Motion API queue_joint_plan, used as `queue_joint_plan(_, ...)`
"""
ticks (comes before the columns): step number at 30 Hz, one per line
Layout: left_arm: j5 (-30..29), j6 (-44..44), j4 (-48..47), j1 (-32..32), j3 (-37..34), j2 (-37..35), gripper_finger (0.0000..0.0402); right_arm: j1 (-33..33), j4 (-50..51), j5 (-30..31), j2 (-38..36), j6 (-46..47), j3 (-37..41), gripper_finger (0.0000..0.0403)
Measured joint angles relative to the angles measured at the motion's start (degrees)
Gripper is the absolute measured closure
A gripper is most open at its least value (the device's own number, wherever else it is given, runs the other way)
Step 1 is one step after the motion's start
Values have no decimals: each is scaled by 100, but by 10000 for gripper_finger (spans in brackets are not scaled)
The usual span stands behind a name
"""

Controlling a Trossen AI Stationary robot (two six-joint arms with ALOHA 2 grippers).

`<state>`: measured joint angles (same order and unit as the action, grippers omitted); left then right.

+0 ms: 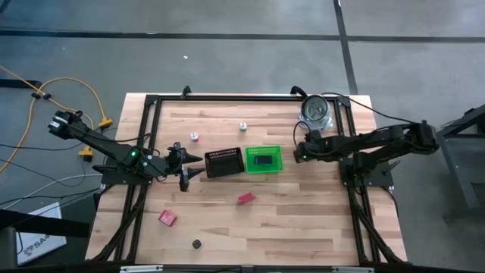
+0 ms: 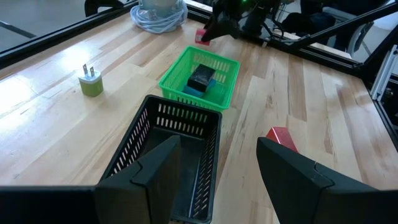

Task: Pick & Place Office items
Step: Put the right pink charger adapter into the black bin

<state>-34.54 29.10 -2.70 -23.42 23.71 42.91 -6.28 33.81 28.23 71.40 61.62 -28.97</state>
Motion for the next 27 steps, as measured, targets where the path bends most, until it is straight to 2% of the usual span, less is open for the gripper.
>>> queue_joint_plan(8, 0, 0, 0, 0, 0, 1, 198, 287, -298, 16, -568, -313, 0, 255)
queue_joint_plan(14, 0, -2, 0, 2, -1, 1, 198, 478, -1145, -15, -894, -1054, 0, 255)
queue_joint_plan(22, 0, -1, -1, 0, 1, 1, 198, 565, -2603, -614, -947, -1996, 0, 255)
queue_joint_plan(27, 0, -1, 0, 1, -1, -1, 198, 565, -3067, -870, -904, -2363, 0, 255)
